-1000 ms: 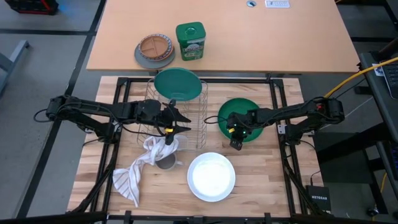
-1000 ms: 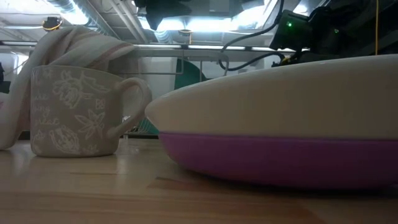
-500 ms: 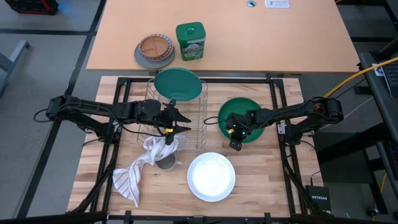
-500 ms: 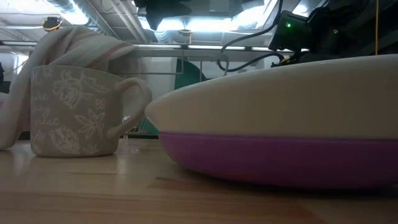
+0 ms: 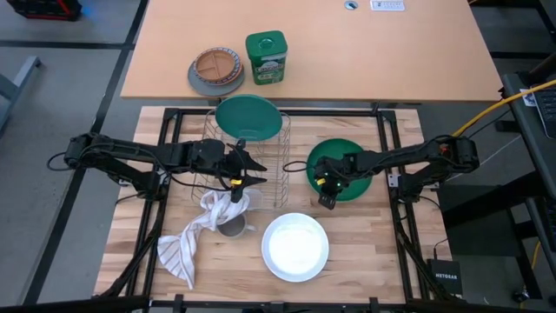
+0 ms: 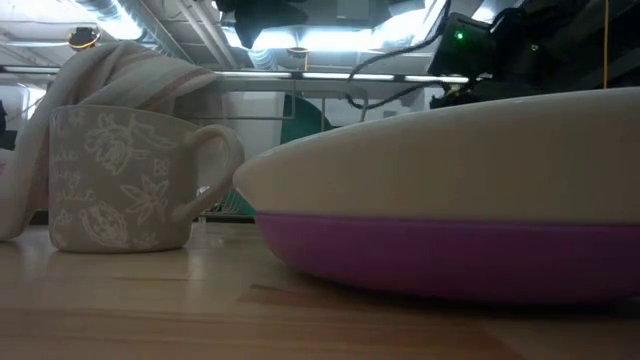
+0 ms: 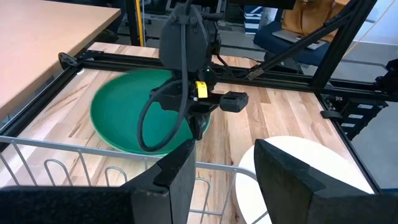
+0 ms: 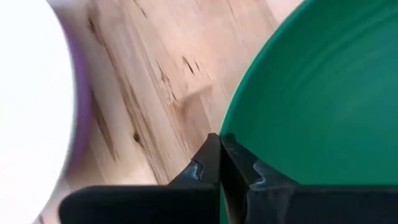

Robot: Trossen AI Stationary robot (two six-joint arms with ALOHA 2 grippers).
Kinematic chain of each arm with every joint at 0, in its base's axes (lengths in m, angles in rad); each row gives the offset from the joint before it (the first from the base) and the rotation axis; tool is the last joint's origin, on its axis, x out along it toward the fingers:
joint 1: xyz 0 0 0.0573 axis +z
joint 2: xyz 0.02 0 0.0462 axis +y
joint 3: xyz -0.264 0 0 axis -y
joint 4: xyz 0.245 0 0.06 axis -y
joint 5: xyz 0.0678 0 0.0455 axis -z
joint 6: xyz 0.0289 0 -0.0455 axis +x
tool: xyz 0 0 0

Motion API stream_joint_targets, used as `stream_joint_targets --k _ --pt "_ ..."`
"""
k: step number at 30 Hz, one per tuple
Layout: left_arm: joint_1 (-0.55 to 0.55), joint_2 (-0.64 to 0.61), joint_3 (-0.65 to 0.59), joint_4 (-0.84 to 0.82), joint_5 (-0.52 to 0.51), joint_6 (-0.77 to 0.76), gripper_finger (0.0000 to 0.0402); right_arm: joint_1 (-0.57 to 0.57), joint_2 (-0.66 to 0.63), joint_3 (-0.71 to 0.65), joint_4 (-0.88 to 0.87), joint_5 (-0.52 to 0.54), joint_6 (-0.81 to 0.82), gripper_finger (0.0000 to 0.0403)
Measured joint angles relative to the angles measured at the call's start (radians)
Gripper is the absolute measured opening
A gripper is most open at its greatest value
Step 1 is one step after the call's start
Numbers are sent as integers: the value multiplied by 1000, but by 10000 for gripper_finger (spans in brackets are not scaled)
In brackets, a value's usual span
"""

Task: Sort dishes
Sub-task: Put the green plate into the gray dish rack

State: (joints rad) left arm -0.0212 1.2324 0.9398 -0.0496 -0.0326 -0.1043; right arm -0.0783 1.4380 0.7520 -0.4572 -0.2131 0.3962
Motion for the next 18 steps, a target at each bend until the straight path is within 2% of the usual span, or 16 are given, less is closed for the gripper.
stream_joint_targets --k 7,18 --pt "0 0 0 0 0 0 153 -1 1 48 -41 14 0 1" --pt "0 0 0 0 0 7 153 0 1 53 -64 5 0 0"
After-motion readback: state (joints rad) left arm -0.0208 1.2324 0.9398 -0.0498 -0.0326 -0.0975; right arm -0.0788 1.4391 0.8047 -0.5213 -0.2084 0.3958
